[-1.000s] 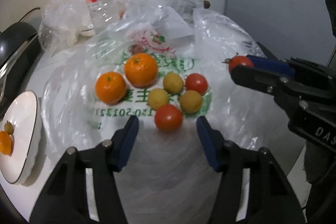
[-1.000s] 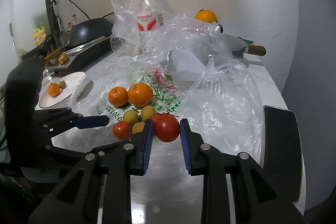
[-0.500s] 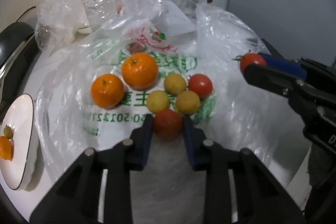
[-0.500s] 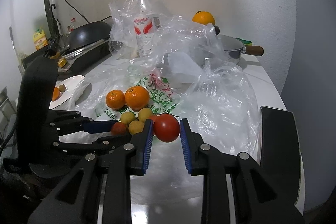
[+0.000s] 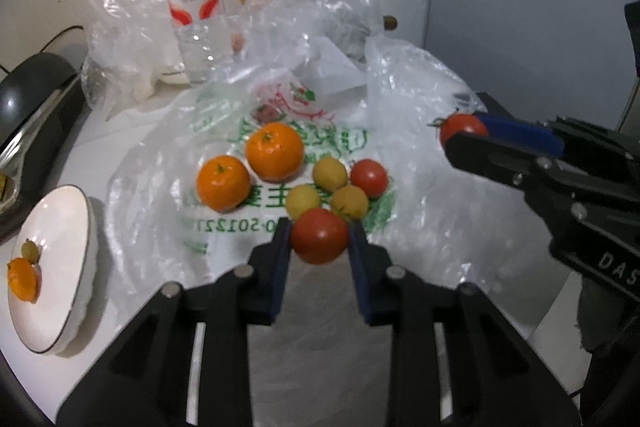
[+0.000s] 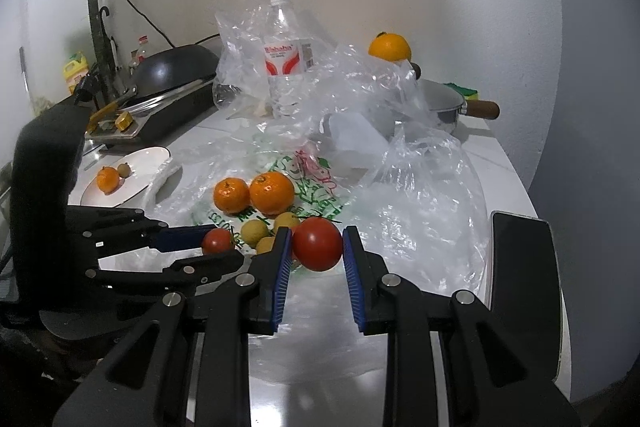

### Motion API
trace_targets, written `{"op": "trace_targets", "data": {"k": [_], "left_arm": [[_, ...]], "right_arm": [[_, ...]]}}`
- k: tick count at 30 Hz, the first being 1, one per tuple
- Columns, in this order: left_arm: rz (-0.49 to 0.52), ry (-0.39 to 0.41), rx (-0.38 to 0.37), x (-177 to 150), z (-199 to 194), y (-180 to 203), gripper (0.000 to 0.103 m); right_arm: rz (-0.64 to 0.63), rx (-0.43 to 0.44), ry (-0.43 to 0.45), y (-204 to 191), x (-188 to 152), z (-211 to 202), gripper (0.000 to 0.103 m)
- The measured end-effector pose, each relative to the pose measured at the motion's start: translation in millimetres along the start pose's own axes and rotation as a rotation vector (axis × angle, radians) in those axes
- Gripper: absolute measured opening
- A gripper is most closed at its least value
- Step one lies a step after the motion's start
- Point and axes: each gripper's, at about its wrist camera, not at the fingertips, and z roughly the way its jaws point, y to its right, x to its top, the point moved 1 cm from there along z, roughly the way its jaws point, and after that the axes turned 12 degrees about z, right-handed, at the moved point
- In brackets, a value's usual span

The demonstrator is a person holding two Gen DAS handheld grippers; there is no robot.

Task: Organize fruits
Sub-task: 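Grasp a red tomato with the left gripper while the right gripper grasps another tomato, then carry both held tomatoes over the white plate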

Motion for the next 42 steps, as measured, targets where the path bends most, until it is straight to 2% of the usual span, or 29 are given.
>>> {"op": "trace_targets", "data": {"k": [13,24,42], "left_arm": [[-0.049,0.082,0.028,-13.9,-47.5,-25.3,0.029],[-0.111,0.126,0.077,-39.0,-78.9,-65.4,0.029],[-0.198,0.145,0.171,-83.2,-110.8,-138.6,0.029]], "right_arm": [[-0.046,0.011,0.015,-38.9,1.4,-13.1,0.028],[-0.104,0.044,0.017,-85.6,5.5,-12.6,0.028],[-0.189,0.097,-0.009,-166.5,9.4,10.6,0.028]]}}
